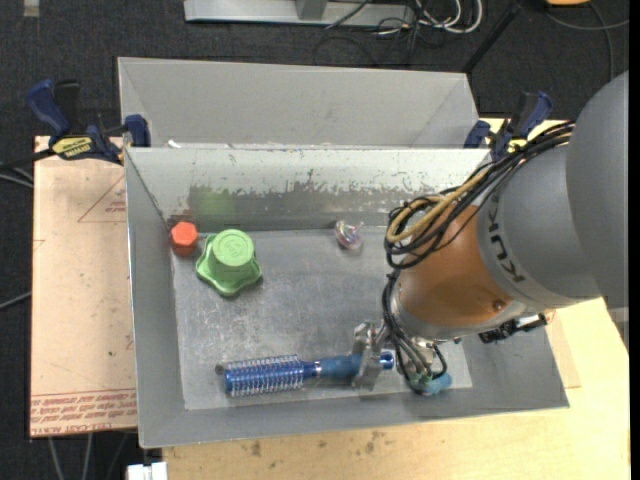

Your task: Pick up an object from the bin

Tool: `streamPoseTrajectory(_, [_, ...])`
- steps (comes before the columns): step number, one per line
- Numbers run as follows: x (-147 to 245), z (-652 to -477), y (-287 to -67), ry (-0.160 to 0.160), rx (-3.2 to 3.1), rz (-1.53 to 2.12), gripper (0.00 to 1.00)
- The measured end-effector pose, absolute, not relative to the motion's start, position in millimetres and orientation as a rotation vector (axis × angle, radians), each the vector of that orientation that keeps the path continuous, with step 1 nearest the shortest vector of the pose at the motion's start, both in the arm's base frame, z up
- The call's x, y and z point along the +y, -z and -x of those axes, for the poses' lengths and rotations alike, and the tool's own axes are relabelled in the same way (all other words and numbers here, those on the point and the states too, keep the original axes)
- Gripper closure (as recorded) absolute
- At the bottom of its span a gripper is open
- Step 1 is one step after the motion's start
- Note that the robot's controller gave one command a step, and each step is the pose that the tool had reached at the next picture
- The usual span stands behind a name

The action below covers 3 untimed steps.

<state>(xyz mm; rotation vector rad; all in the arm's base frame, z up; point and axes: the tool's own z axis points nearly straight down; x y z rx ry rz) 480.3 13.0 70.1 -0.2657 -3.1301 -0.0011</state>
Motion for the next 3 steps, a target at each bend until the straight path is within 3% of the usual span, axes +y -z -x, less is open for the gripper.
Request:
streamPoseTrajectory(1, [29.6, -499.1, -254.0, 0.003, -3.140, 0.275, 1.00])
streamPoseTrajectory(2, [29.1, -497.5, -249.9, 0.000, -3.130, 0.276, 0.00])
streamPoseTrajectory(3, [15.9, -490.2, -113.0, 0.001, -3.134, -0.097, 0.00])
